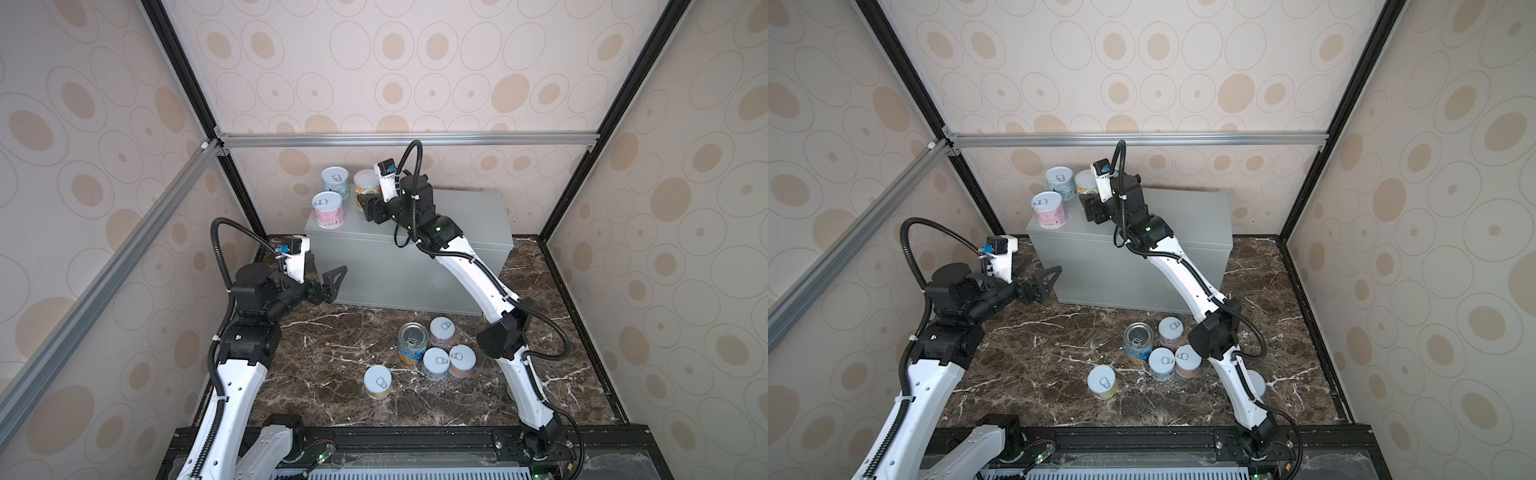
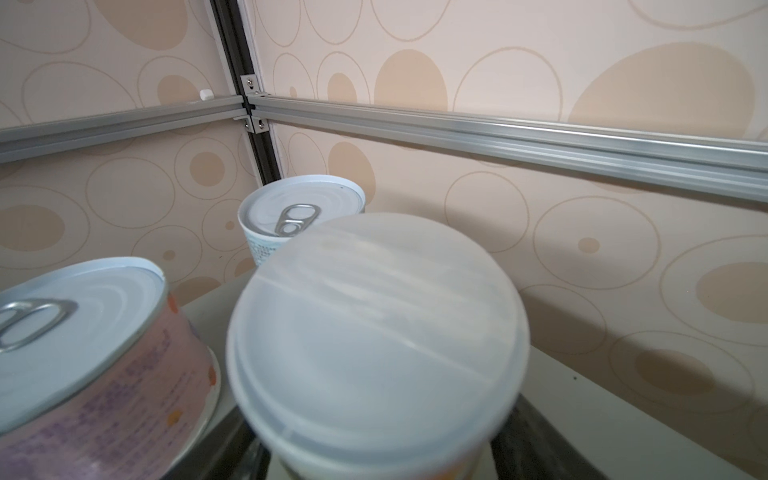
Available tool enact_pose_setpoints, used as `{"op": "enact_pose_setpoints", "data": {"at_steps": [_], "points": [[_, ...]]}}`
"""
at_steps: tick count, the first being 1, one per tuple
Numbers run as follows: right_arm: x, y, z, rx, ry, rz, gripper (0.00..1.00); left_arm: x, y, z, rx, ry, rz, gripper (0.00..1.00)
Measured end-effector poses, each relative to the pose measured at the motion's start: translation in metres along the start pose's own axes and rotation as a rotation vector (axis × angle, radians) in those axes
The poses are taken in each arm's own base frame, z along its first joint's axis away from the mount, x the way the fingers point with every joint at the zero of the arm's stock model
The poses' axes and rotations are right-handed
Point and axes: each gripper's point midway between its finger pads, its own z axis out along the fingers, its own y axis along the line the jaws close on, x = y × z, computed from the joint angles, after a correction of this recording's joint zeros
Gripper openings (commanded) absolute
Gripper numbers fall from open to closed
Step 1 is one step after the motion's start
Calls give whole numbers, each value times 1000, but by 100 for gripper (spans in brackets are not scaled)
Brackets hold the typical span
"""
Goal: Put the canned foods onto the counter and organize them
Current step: 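Lower the peach can beside the pink can with the right gripper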
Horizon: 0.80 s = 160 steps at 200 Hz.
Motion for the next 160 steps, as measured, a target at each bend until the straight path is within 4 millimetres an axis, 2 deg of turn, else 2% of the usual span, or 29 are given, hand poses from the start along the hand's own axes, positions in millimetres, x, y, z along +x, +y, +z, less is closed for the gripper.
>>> {"op": "enact_pose_setpoints", "data": {"at_steps": [13,33,102,160], "points": [[6,-3,4,-2,11,9,89,0,0,0,1,0,1,98],[11,-9,7,1,18,15,90,1,-1,0,3,2,1,98],[12,-10,7,-9,16,15,75,3,-2,1,6,5,0,98],[11,-10,7,-15,19,19,78,3,-3,2,11,7,0,98]]}}
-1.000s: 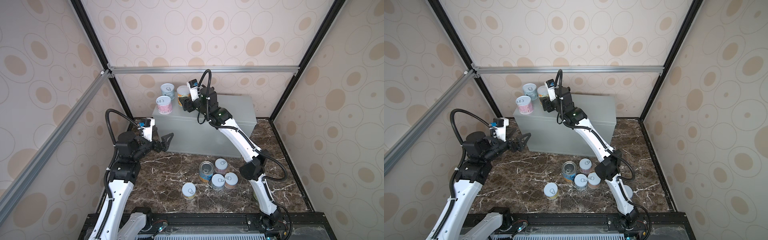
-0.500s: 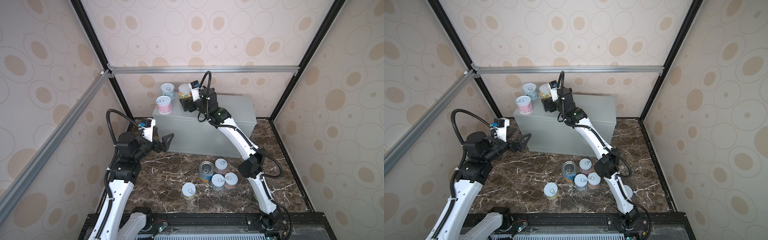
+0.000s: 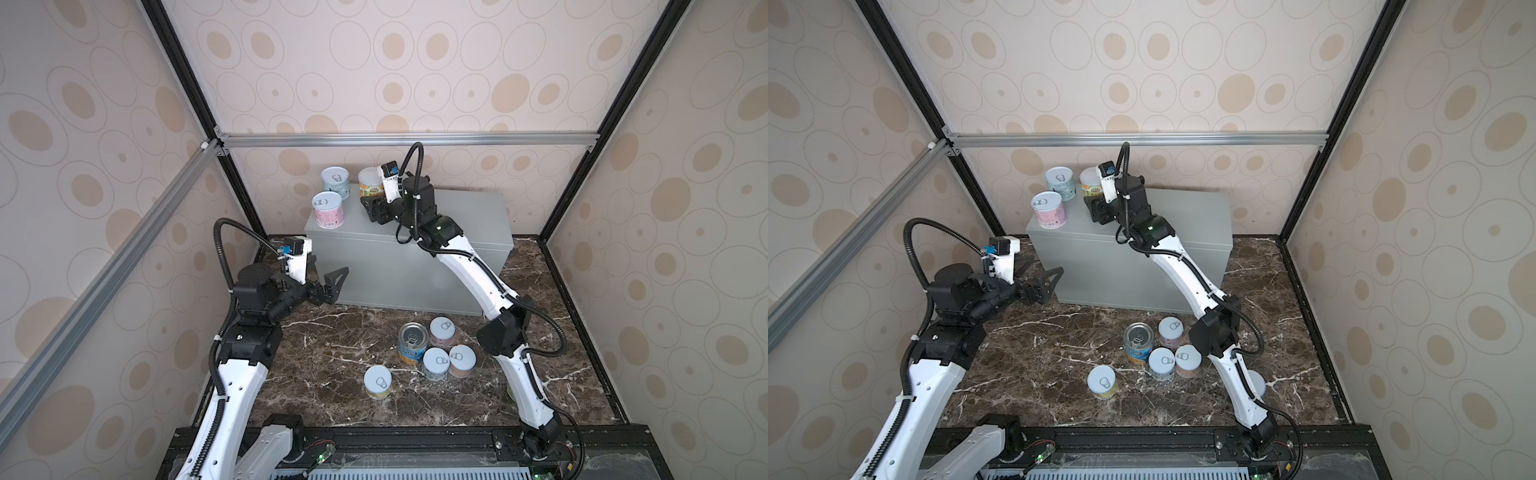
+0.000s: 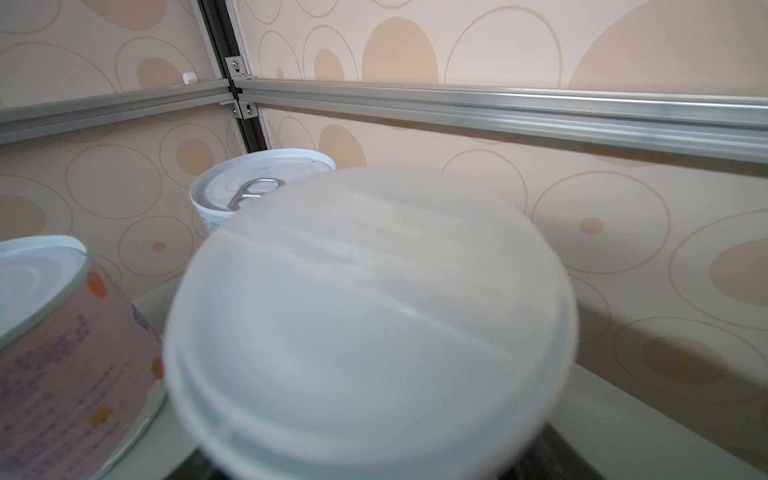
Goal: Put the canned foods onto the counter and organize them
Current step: 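Lower the peach can beside the pink can with the right gripper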
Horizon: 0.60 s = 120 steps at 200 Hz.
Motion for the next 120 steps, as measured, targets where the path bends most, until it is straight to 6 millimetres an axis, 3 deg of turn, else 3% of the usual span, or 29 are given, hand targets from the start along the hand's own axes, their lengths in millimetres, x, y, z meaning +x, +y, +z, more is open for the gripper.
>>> {"op": "enact_pose_setpoints", "data": {"at_steps": [23,45,72,120], "points": [[-1,0,2,-4,-9,7,89,0,-1,0,3,0,1,98],[-1,0,2,-4,-9,12,94,0,-2,1,6,1,3,98],[1,0,0,-2,-4,1,95,0,-2,1,6,0,4,98],[8,-3,-21,10,46,-18,93,0,-3,1,10,0,5,98]]}}
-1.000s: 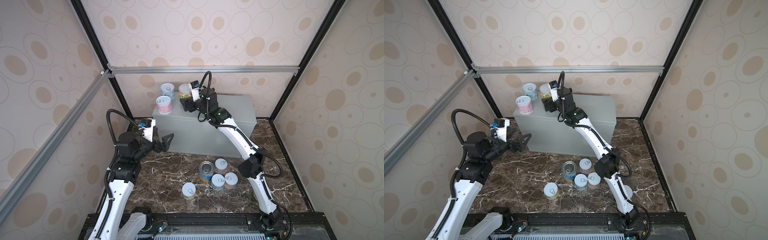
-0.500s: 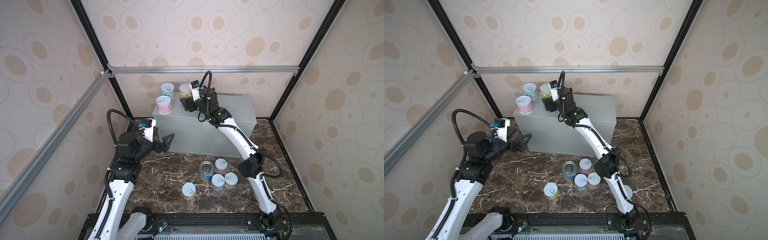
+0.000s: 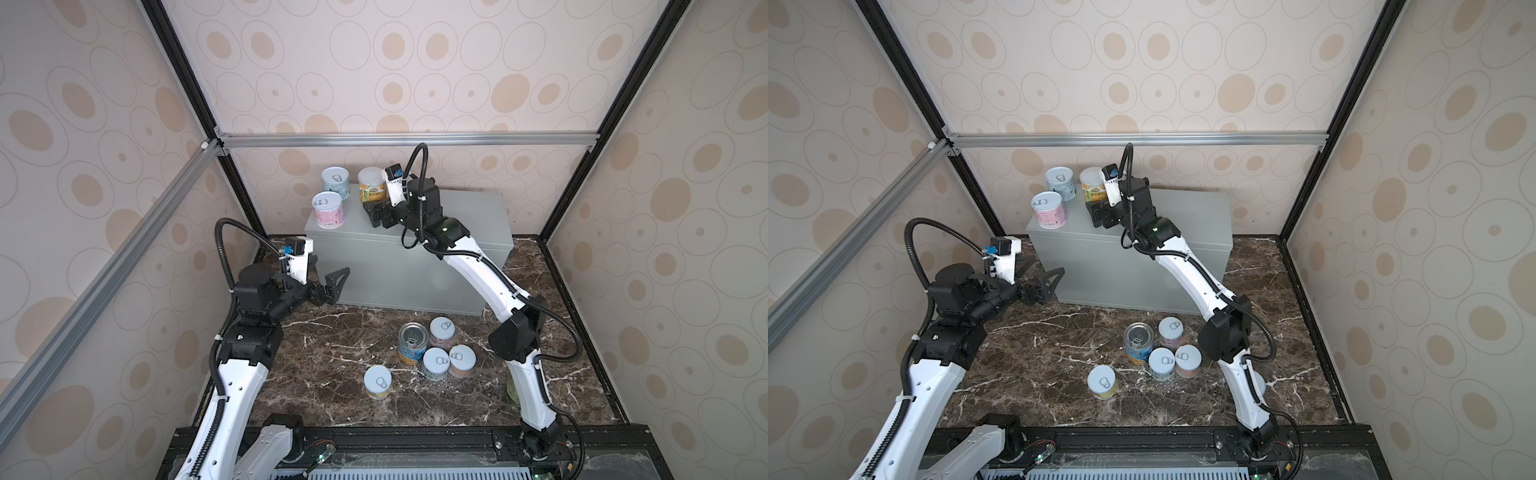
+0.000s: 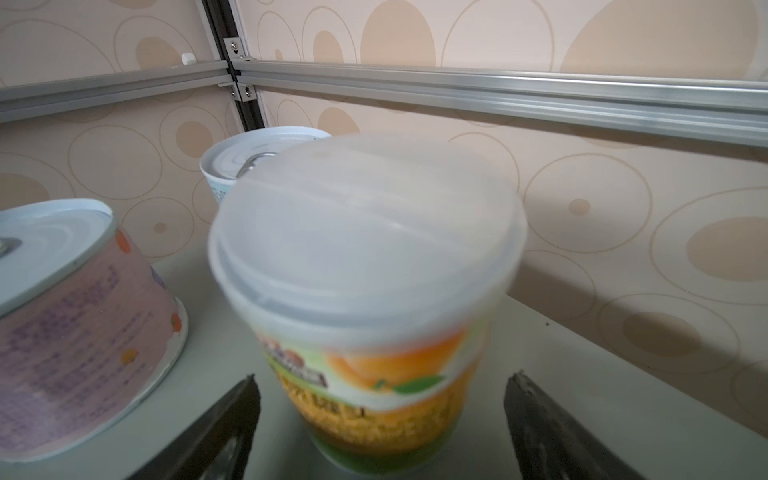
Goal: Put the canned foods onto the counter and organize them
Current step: 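Lower the peach can beside the pink can with the right gripper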
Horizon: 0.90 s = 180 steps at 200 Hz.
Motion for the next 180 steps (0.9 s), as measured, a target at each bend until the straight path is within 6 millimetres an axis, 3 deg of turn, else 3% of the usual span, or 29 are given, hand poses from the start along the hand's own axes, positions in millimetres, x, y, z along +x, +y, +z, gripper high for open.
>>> {"op": "enact_pose_setpoints", "data": {"at_steps": [66,180], "points": [[1,-6,-4,-14,16,-14,86,0,0,0,1,0,0,98],[-3,-1,9,-52,-2,-9,79,1,0,0,-2,1,3,98]]}}
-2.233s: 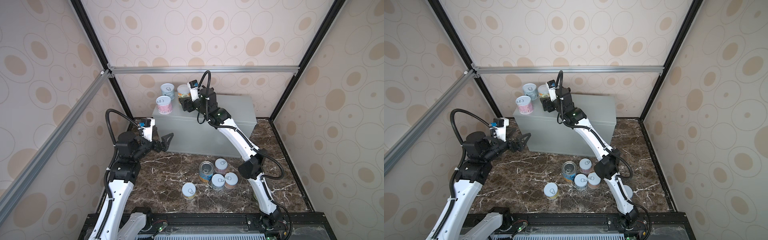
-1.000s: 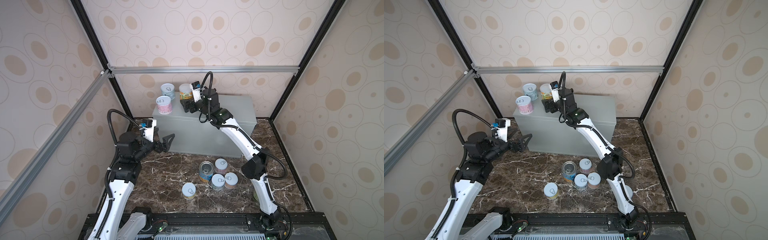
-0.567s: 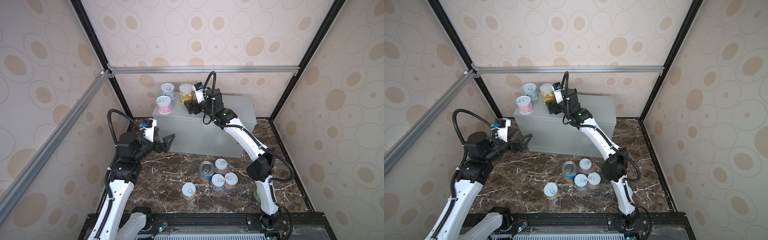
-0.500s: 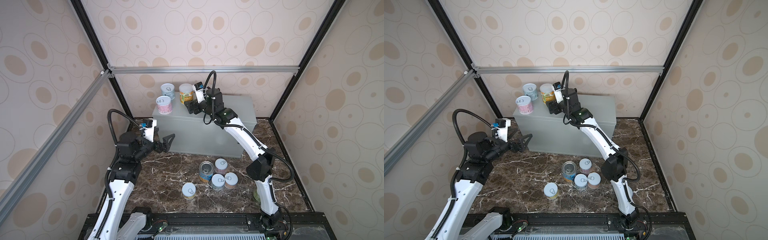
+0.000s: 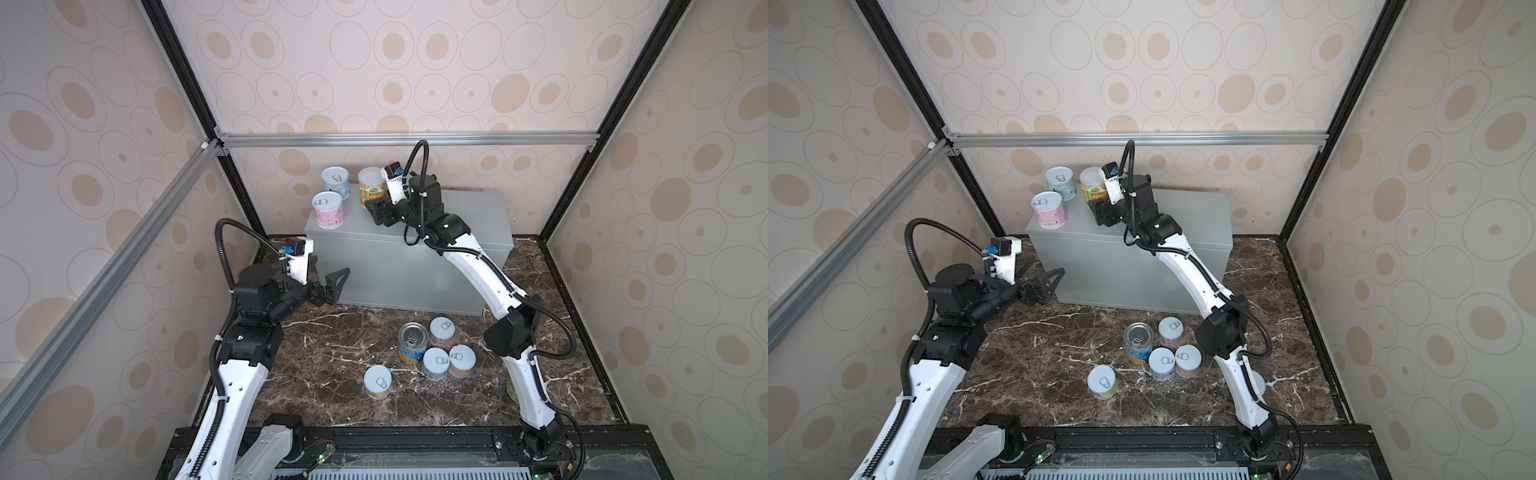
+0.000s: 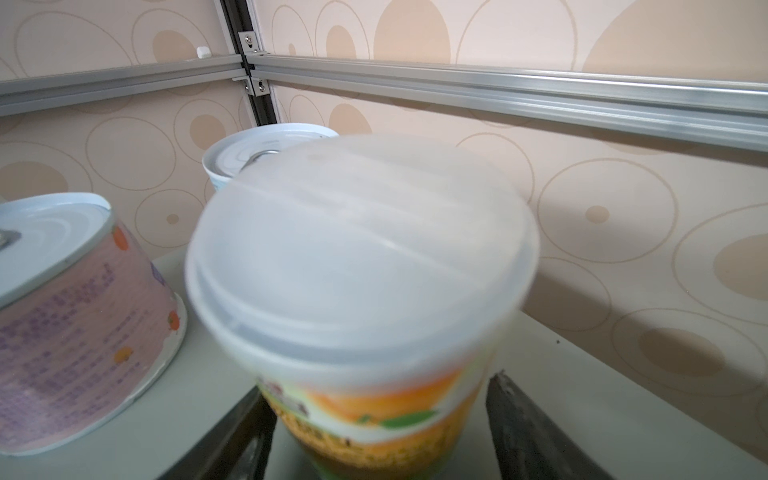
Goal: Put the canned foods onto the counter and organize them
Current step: 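Lower the peach can beside the pink can with the right gripper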
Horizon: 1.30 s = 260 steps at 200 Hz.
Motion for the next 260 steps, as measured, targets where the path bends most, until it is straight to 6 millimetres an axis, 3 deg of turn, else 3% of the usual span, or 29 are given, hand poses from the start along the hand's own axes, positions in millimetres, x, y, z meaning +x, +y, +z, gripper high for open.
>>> {"op": "enact_pose_setpoints", "data": {"at_steps": [75,260], "points": [[-1,-2,6,8,-15,7,69,-2,-1,-2,-1,-7,5,98],[-4,3,10,-37,-32,7,69,-2,-2,-3,1,-9,7,98]]}}
